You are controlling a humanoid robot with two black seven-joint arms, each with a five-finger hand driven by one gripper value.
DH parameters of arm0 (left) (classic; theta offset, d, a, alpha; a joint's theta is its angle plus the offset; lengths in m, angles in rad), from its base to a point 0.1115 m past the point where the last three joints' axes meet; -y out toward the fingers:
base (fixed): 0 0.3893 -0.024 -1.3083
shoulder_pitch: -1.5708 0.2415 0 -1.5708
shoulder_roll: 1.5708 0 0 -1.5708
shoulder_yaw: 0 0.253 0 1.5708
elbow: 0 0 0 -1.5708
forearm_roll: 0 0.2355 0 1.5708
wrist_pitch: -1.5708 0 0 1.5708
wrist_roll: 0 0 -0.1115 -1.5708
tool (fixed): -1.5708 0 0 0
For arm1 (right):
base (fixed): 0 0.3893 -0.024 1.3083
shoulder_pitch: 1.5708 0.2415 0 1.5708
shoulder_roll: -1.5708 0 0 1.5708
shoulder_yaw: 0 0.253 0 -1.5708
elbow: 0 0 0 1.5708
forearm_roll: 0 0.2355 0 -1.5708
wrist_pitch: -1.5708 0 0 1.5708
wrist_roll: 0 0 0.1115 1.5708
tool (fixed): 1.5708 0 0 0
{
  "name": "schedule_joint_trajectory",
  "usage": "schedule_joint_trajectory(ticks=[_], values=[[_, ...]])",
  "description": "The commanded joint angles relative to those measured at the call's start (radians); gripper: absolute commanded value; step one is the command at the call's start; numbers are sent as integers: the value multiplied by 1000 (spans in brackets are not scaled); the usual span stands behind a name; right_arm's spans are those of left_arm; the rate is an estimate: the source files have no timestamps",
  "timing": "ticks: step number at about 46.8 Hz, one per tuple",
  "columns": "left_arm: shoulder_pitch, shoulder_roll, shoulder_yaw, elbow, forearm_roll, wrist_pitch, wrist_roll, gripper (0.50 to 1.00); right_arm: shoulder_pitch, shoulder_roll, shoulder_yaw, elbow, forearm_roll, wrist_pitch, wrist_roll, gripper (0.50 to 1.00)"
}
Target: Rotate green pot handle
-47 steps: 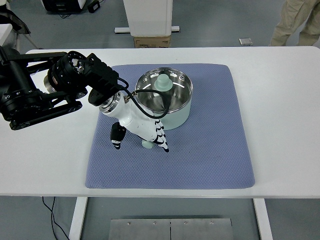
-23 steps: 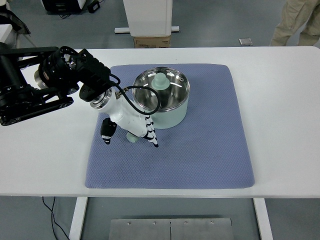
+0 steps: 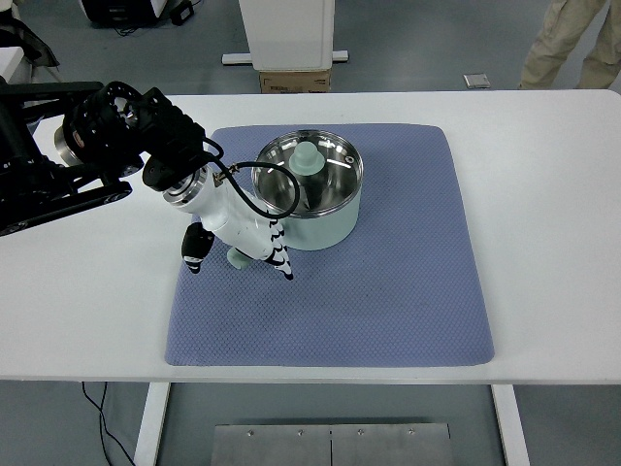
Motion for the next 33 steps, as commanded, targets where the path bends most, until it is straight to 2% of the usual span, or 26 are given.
schedule_joint_trajectory(ticks=[1,12,33], values=[[-4,0,10,-1,0,1,0,1000,0,0,0,0,0,0,0,1000],[-46,-1,68,-13,2,1,0,1000,0,0,0,0,0,0,0,1000],[-69,0,115,-11,84,1,0,1000,0,0,0,0,0,0,0,1000]])
